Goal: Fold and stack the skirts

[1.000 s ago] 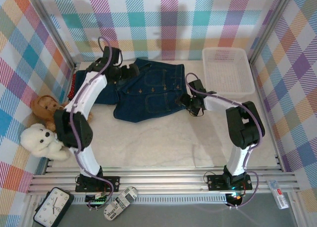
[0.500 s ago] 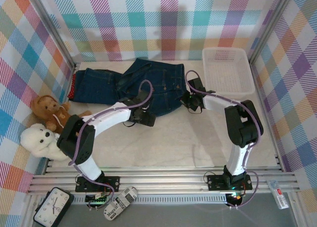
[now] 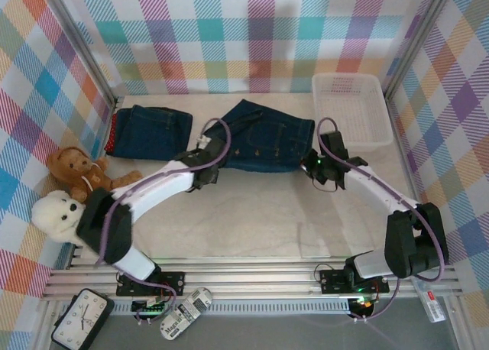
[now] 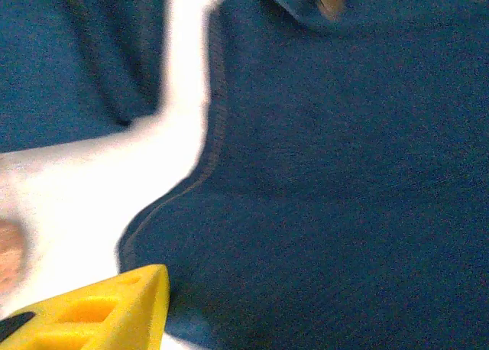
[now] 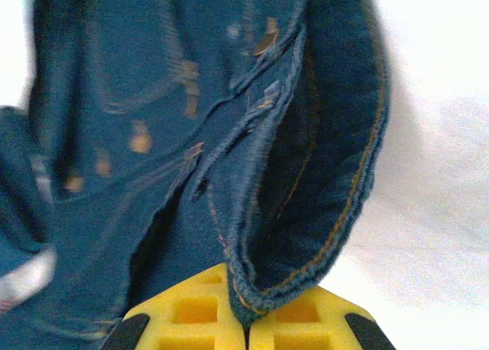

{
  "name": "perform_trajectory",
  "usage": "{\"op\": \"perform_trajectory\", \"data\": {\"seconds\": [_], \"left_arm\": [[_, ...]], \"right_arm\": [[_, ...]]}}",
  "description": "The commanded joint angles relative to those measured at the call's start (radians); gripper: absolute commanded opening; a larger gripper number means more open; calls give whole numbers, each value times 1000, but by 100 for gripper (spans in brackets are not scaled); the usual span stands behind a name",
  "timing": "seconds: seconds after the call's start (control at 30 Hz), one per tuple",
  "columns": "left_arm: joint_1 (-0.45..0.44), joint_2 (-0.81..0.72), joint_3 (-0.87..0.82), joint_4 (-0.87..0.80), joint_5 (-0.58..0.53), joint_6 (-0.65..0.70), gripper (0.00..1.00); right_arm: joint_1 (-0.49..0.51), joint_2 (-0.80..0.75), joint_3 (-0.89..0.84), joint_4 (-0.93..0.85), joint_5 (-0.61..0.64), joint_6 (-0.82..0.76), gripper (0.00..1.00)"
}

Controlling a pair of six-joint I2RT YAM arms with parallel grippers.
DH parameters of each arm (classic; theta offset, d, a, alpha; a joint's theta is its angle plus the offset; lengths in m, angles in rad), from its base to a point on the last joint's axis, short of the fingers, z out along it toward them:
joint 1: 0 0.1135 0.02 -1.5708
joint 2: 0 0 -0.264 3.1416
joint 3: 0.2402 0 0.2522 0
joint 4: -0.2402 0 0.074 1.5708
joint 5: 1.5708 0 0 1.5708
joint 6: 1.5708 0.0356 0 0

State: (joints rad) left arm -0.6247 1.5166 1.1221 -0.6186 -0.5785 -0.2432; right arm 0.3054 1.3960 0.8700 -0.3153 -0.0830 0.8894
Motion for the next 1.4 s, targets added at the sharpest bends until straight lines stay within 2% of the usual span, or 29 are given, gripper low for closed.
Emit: {"op": "perform_trajectory", "data": {"seconds": [0.0,0.1,0.23,0.3,0.43,0.53,0.57,0.63,0.7,0.77,0.93,1.03,1.13,1.2,1.37], "left_arm": [[12,-80,-42,-95,12,-85,54],[10,-206,-138,-13,189,-78,64],[17,-314,-237,17,179,-182,80],[34,-318,-249,-19,199,-277,86],[64,-264,-237,-53,355,-416,90],[92,-178,-170,-27,470,-410,93],[98,-129,-120,-38,477,-388,94],[103,-20,-12,-88,450,-350,94],[105,97,87,-132,434,-323,93],[108,188,187,-155,482,-302,93],[105,370,351,-83,823,-327,93],[103,490,426,-50,930,-388,92],[101,572,498,-73,927,-409,92],[99,579,492,-109,879,-414,93],[103,422,278,-167,773,-435,95]], "right_arm": [[-8,-22,-54,-105,-21,-53,0],[-9,-48,-78,-132,-27,-75,11],[-8,-69,-99,-151,-55,-90,27],[-8,-85,-118,-165,-50,-70,41],[-8,-115,-150,-186,13,-7,59],[-8,-142,-167,-165,54,31,78],[-6,-152,-166,-141,46,19,82],[6,-162,-145,-101,25,-16,99],[35,-161,-101,-91,32,-63,99],[61,-144,-61,-73,35,-94,99],[84,-19,7,53,-76,-124,99],[88,86,13,135,-115,-70,99],[88,186,18,142,-104,-8,99],[87,237,17,111,-82,35,99],[87,271,-32,43,-41,126,99]]}}
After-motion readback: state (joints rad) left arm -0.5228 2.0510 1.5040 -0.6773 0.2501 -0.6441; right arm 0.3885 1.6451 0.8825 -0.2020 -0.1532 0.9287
